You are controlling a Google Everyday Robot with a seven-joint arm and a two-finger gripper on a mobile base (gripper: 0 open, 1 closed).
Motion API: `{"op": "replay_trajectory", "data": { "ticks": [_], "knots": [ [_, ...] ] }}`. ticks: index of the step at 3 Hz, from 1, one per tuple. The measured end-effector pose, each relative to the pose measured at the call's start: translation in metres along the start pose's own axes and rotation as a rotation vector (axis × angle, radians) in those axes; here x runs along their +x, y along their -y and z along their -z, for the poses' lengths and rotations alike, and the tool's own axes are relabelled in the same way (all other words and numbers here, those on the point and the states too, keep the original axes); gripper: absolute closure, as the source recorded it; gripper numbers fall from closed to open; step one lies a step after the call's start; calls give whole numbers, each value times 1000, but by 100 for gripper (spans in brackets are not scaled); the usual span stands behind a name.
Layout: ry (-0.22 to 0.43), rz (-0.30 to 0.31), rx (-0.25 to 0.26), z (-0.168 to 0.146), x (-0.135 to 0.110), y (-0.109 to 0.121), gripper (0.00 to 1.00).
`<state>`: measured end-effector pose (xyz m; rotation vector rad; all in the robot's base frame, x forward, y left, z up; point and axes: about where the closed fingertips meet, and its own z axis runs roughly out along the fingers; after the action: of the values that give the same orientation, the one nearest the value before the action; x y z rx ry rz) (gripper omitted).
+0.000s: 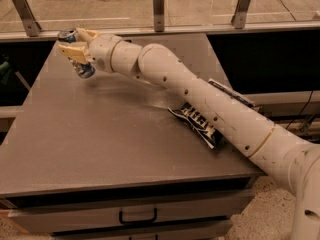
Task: Place redbull can upright
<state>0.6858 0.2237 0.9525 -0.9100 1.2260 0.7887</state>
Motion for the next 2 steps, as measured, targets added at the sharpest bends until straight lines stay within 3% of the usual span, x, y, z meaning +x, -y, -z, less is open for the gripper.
{"op": "replay_trajectory", "data": {
  "ticks": [2],
  "knots": [
    [-21,-10,-21,-3,4,-6,100]
  ]
}}
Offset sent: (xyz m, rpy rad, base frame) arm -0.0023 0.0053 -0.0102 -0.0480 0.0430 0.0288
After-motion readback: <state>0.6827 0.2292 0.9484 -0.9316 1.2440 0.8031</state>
